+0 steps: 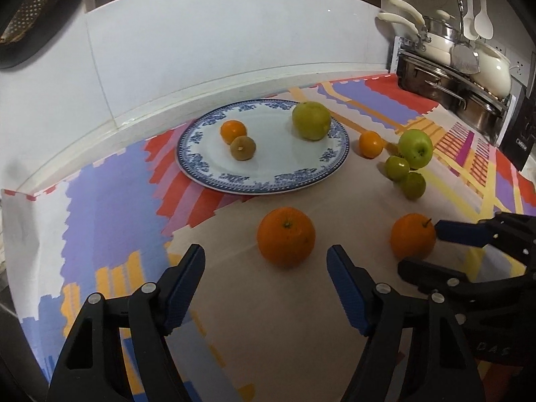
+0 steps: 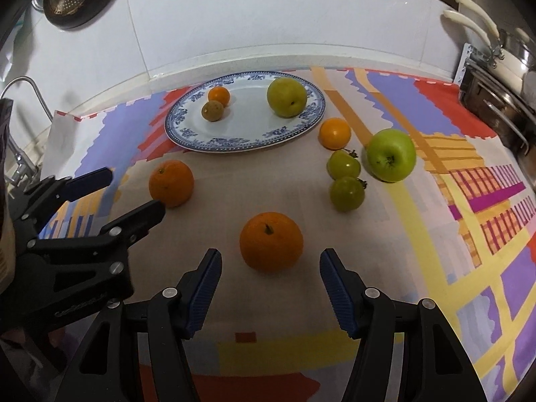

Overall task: Organize fruits
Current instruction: 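Grasp an orange with the left tool while the right tool grasps a stemmed mandarin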

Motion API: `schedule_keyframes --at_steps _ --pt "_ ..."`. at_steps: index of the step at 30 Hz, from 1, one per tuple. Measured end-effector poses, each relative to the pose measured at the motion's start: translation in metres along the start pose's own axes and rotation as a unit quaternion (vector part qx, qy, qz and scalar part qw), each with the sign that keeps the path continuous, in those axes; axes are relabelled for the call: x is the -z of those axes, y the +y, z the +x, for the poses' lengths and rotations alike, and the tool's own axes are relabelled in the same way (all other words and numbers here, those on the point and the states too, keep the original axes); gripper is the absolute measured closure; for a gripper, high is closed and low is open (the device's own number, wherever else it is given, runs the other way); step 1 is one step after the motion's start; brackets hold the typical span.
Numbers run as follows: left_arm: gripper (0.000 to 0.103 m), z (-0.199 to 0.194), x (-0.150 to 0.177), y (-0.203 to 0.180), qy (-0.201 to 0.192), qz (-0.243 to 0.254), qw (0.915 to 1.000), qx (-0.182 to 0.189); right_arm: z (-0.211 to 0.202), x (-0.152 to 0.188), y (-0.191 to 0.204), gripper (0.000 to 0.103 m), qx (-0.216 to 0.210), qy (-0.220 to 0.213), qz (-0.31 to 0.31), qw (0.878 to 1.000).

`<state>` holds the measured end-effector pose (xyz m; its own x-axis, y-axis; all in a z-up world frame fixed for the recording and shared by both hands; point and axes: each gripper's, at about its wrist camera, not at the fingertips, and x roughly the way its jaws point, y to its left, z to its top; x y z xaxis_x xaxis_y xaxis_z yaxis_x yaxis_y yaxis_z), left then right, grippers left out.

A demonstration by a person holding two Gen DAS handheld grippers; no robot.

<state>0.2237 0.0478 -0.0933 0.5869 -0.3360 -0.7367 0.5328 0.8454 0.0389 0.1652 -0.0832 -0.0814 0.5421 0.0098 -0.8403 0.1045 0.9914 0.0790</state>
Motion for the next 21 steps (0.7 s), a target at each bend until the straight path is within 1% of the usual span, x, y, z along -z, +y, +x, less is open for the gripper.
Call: schedule_keyframes --at_steps 4,6,8,13,16,21 --pt "0.034 0.006 -0.006 -0.001 -0.003 0.002 0.9999 0.01 0.006 -0.003 -0.002 0.051 -0.004 0.006 0.001 1.0" --pt "0.04 0.011 -0.009 -0.002 0.001 0.002 0.9999 0.015 0.008 -0.005 -0.004 0.054 -0.007 0.009 0.004 1.0" --pt "0.042 0.015 -0.01 -0.003 0.006 -0.002 0.9998 0.021 0.009 -0.006 -0.005 0.059 -0.012 0.011 0.006 1.0" --pt "0.052 0.021 -0.011 -0.006 0.014 -0.007 0.9993 0.035 0.01 -0.009 -0.006 0.06 -0.016 0.01 0.003 1.0" --pt "0.06 0.021 -0.011 -0.006 0.014 -0.006 0.9995 0.027 0.011 -0.01 -0.006 0.06 -0.017 0.009 0.001 1.0" --pt "0.061 0.019 -0.011 -0.006 0.019 -0.006 0.9994 0.029 0.011 -0.01 -0.005 0.06 -0.017 0.007 -0.006 1.0"
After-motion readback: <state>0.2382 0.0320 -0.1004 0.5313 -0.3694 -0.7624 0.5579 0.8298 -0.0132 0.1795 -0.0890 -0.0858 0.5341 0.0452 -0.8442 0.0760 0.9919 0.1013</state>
